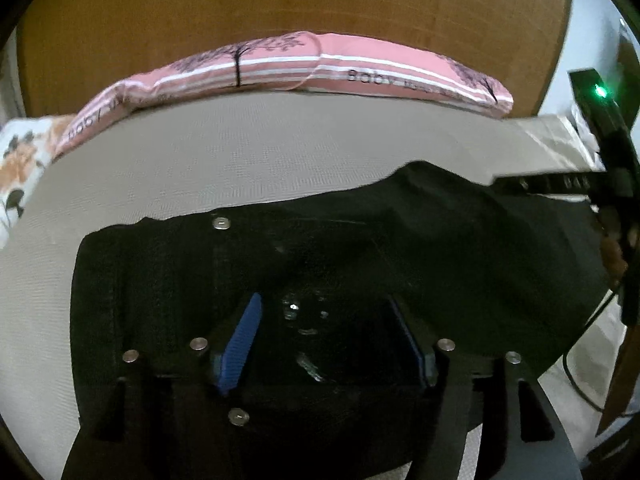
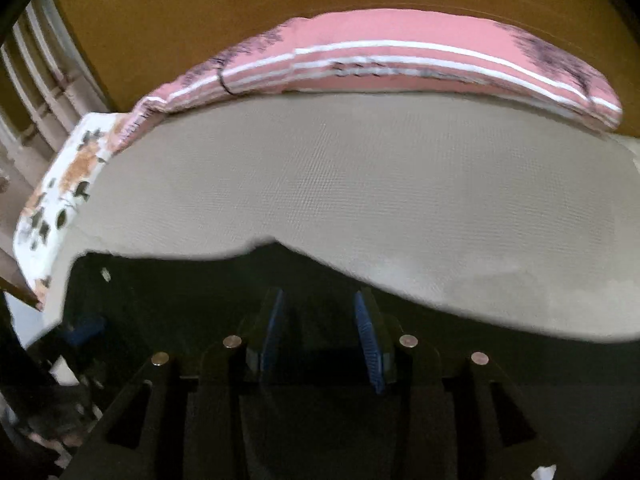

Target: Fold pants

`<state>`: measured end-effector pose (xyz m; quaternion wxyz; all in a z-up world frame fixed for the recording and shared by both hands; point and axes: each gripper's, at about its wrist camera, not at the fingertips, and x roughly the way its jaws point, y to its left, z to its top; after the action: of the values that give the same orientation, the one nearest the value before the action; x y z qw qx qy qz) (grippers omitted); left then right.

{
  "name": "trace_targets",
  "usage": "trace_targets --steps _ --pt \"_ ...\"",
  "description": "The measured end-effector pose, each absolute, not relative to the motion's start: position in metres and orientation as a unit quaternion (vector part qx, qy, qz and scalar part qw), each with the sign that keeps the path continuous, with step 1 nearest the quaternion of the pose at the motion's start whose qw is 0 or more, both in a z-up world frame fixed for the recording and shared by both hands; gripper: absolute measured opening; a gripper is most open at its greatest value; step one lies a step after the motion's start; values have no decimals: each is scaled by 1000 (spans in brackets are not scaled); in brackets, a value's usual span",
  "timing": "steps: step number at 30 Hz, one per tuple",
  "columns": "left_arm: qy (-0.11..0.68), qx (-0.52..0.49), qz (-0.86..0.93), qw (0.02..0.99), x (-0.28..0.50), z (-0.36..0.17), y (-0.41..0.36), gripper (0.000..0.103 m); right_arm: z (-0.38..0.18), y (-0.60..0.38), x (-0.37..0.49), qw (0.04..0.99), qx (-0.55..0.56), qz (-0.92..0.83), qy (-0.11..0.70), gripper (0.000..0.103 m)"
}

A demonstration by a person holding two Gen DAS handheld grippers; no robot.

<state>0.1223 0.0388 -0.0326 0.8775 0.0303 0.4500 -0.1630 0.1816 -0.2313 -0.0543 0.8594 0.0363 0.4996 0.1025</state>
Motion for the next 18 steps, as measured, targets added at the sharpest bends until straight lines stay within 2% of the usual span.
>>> trace_targets --steps 6,14,18 --pt "471 71 -137 869 120 -51 37 66 -75 -288 134 854 63 44 515 35" --pt "482 75 -136 862 117 -44 27 66 -82 -411 73 849 162 -71 497 35" --pt "474 68 -184 858 105 -30 -2 66 -82 -473 43 843 194 -131 485 34"
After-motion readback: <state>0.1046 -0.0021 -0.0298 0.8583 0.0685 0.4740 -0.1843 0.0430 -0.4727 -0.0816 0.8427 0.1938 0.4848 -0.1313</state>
